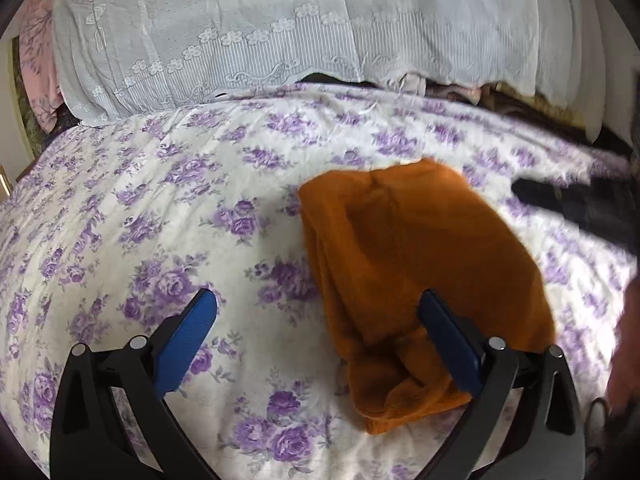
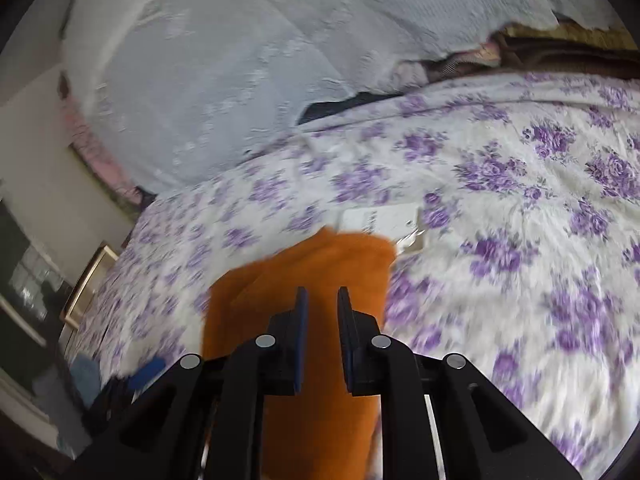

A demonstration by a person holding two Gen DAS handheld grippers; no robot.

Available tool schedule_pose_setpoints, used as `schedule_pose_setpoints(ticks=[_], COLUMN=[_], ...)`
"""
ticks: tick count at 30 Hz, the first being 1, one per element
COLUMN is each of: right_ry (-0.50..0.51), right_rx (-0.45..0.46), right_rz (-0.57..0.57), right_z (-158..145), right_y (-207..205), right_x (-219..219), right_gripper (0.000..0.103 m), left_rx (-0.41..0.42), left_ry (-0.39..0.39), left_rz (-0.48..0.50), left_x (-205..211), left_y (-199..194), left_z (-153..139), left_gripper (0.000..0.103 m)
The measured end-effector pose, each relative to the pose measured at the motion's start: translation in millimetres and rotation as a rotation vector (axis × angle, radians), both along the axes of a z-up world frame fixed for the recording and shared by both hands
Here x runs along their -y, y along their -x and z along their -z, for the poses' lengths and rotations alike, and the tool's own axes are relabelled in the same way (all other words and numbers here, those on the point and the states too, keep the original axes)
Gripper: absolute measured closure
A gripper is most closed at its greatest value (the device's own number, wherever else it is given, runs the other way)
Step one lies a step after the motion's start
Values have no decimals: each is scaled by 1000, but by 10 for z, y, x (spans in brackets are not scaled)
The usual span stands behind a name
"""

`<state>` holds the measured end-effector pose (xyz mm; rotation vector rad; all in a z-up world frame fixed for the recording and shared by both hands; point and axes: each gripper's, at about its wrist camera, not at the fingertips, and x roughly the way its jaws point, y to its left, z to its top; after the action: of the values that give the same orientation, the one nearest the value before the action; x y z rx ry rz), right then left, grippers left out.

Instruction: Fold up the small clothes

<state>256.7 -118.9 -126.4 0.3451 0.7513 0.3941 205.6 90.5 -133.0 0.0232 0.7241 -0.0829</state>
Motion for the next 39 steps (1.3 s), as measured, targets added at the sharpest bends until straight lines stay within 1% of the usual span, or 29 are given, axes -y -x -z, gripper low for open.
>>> schedule_pose_setpoints(ticks=[1,2,3,4,6,8,10,12,14,16,17,18,19,20,23,26,27,28,29,30,31,33,36,39], right_ry=[21,45,55,42,8,12,-10,-34,-22,-27,-23,12,70,87,76,52,35,18,-3,-12,5,7,-26,-121], right_rx=[-31,-53,-34,-5,-31,-31,-10,10,38,29,8,-25,-46,-51,-55,-57,-55,-54,-53,-52,-63,-78,-59,-53], right_rz=[-20,-17,-3,1,1,-9,21,31,26,10,-8,-20,-17,-18,-19,-22,-29,-38,-53,-61,-47,-47,-38,-12], right_z=[100,241,325,392,373,368,322,268,213,239,292,365,452,487,493,496,497,500,506,509,509,528,515,529], right_y=[28,44,81,102,69,68,174,289,433,532,554,546,531,512,496,496,498,499,498,501,490,476,493,489], right_x=[-65,-104,-105,-86,-35,-18,42,100,125,128,95,40,-30,-61,-39,-10,5,14,21,17,6,4,64,218], right_gripper=[78,77,77,76,76,76,76,76,75,74,74,74,73,72,69,66,61,53,48,38,23,22,22,22], left_rx=[-24,-59,-116,-121,-134,-155,-151,-123,-101,-87,-88,-113,-140,-191,-185,-190,-185,-181,-177,-175,-178,-189,-202,-202], left_ry=[-5,-25,-49,-36,7,52,93,114,137,147,139,92,56,19,37,66,79,94,114,151,170,214,287,371], left_rz=[9,13,23,24,31,32,34,25,27,32,35,36,33,41,37,35,37,39,39,41,42,38,70,130], left_x=[18,50,95,96,38,-18,-72,-120,-160,-159,-148,-84,-41,32,14,-21,-38,-58,-85,-130,-140,-201,-238,-248], left_y=[-31,-77,-153,-163,-182,-207,-199,-145,-109,-82,-78,-107,-148,-204,-198,-202,-197,-186,-187,-190,-188,-219,-220,-213], left_z=[39,107,236,257,242,258,222,139,60,14,11,68,132,263,250,257,240,230,212,192,187,189,177,145], left_gripper=[4,4,4,4,4,4,4,4,4,4,4,4,4,4,4,4,4,4,4,4,4,4,5,5])
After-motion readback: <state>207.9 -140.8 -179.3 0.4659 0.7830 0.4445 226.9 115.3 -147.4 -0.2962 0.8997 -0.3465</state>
